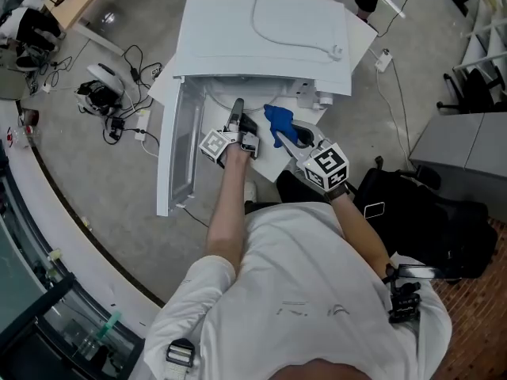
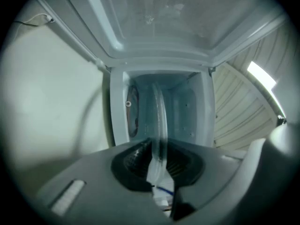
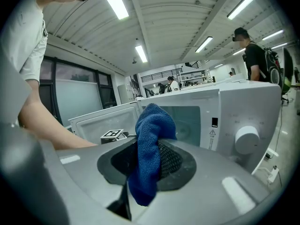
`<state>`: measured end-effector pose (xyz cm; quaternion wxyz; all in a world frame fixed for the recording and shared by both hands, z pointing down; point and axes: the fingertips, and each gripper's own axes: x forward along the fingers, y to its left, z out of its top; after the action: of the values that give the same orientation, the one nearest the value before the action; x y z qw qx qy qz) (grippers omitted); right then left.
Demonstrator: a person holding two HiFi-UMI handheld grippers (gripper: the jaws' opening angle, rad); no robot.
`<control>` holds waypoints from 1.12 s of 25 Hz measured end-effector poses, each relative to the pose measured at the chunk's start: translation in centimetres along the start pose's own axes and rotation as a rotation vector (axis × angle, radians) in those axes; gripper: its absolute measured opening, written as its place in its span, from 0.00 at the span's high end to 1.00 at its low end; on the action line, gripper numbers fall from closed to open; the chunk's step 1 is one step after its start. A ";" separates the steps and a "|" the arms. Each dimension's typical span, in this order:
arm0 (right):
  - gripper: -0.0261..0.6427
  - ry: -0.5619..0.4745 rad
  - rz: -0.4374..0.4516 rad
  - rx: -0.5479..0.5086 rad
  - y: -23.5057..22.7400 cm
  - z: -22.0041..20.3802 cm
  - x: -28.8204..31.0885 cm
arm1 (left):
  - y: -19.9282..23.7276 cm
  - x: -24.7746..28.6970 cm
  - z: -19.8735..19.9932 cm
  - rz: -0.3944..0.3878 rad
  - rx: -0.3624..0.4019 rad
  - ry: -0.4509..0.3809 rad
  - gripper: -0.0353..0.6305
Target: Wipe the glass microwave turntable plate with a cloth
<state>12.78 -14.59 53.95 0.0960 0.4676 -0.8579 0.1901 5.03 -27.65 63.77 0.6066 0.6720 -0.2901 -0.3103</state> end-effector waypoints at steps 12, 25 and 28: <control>0.81 -0.010 -0.043 0.029 -1.2 -0.3 -1.3 | 2.6 5.7 1.8 0.091 -0.037 -0.066 0.87; 0.81 -0.001 -0.011 0.023 0.4 -0.6 0.2 | 4.5 5.9 -0.2 0.363 0.118 0.171 0.82; 0.81 0.006 -0.007 0.013 0.8 -0.7 0.3 | 3.5 6.2 -0.7 0.402 0.165 0.253 0.64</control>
<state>11.91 -14.15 54.51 0.0963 0.4707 -0.8546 0.1969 9.47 -32.26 66.95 0.6306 0.6816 -0.3641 -0.0718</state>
